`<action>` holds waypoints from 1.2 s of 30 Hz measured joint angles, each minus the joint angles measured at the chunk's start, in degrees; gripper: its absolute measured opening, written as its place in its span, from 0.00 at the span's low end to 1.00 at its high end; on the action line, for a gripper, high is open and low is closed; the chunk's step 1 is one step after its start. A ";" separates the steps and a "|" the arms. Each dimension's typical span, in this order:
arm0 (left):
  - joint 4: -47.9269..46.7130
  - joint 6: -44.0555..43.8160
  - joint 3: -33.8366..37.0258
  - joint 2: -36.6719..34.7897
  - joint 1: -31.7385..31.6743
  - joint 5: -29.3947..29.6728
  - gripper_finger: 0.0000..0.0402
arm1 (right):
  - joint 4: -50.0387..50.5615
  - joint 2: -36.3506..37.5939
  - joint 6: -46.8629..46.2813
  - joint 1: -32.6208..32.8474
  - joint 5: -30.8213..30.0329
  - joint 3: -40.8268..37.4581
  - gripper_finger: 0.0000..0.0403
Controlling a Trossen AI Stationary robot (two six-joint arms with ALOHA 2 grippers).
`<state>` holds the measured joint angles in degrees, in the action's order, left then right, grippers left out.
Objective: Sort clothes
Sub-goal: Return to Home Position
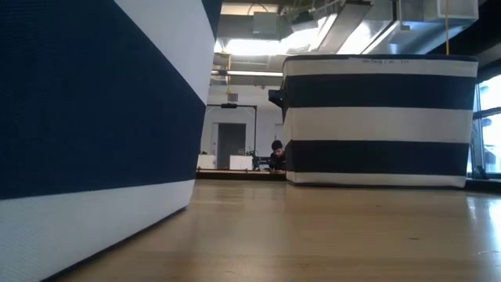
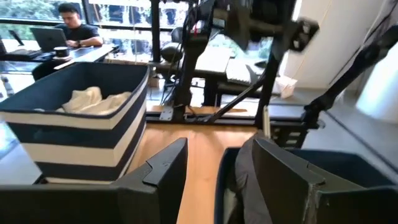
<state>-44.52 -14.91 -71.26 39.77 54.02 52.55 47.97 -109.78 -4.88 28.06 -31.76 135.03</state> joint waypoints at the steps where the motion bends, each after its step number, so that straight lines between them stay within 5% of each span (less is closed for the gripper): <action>1: 0.00 -0.21 0.82 -0.02 0.00 0.19 0.43 | 2.94 0.94 -1.34 0.76 -1.76 -0.16 0.63; 4: 0.02 0.09 2.82 -0.02 0.00 0.38 0.43 | 9.48 2.26 -4.67 2.13 -5.94 -1.48 0.61; 8: 0.00 0.28 5.53 -1.25 -0.43 1.86 0.43 | 15.85 2.04 -9.44 1.35 -3.17 -3.37 0.52; 20: 0.62 -5.32 18.88 -15.07 -5.59 2.76 0.23 | 11.00 10.95 -13.11 0.41 -0.74 -24.04 0.21; 28: 10.49 -1.90 28.05 -22.68 -5.70 -2.14 0.10 | -14.95 29.65 -14.19 0.41 -0.06 -57.92 0.12; 36: 17.55 5.11 32.15 -22.93 -5.72 -2.68 0.03 | -56.31 44.69 -9.04 -3.05 10.71 -93.33 0.09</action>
<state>-26.97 -9.80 -39.11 16.84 48.30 49.87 -8.34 -65.09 -13.92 25.01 -21.05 41.70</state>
